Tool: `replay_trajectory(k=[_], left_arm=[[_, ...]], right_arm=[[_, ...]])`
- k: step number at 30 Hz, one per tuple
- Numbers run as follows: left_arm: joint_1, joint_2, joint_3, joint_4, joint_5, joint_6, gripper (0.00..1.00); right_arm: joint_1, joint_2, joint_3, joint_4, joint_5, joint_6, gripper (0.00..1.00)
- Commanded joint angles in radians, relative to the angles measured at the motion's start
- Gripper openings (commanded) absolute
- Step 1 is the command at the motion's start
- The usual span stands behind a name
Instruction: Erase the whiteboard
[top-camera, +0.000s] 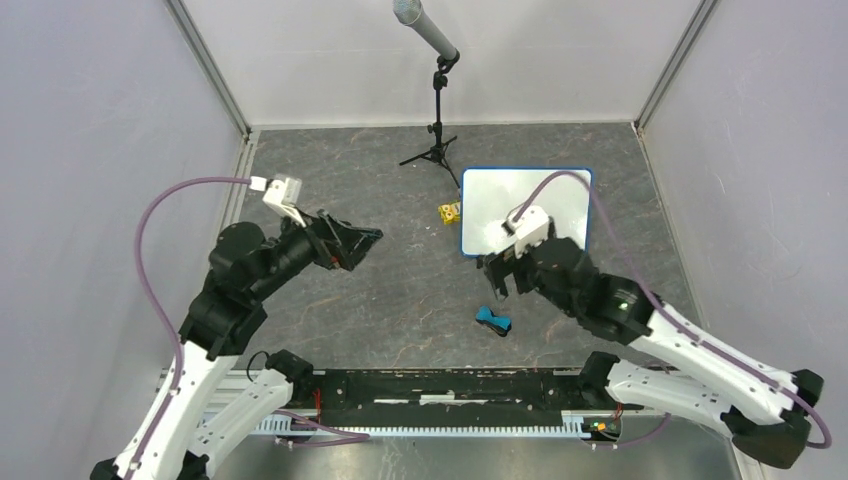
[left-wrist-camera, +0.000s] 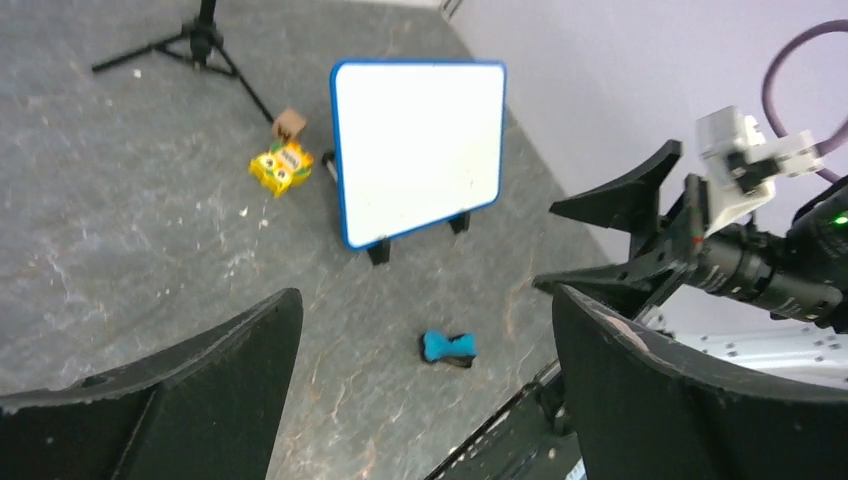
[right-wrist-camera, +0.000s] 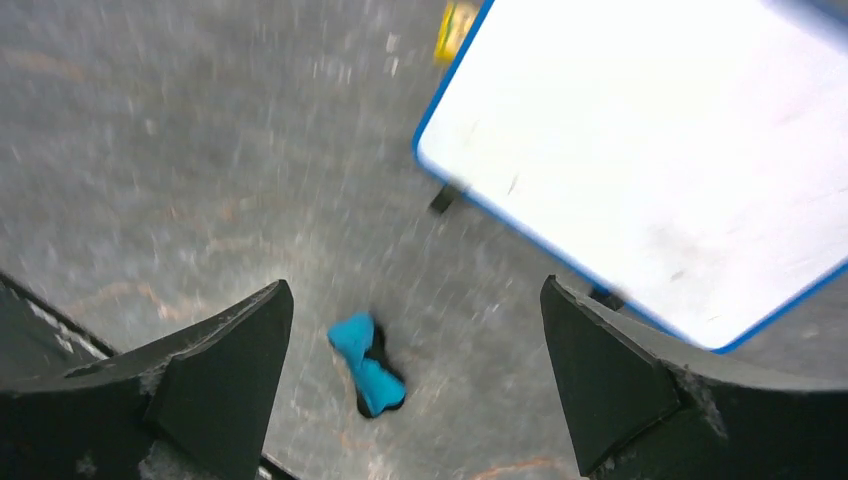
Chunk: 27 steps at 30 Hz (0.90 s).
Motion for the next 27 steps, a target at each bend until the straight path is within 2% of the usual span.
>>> replay_trajectory(k=[1,5,8,14,27], left_arm=[[0.0,-0.023,0.126,0.007,-0.069,0.041,1.0],[0.0,-0.054,0.177,0.039,-0.108,0.042,1.0],[0.0,-0.078,0.195,0.055,-0.127,0.047,1.0],[0.0,-0.118,0.216,0.058,-0.158,0.066,1.0],[0.0,-0.136,0.22,0.057,-0.181,0.083,1.0]], right_arm=[[0.003,-0.048,0.241,-0.113,0.184,-0.065,0.98],[0.003,-0.081,0.393,-0.119,0.246,-0.126,0.98],[0.003,-0.122,0.446,-0.085,0.263,-0.171,0.98],[0.003,-0.194,0.448,-0.003,0.324,-0.191,0.98],[0.002,-0.29,0.401,0.049,0.42,-0.274,0.98]])
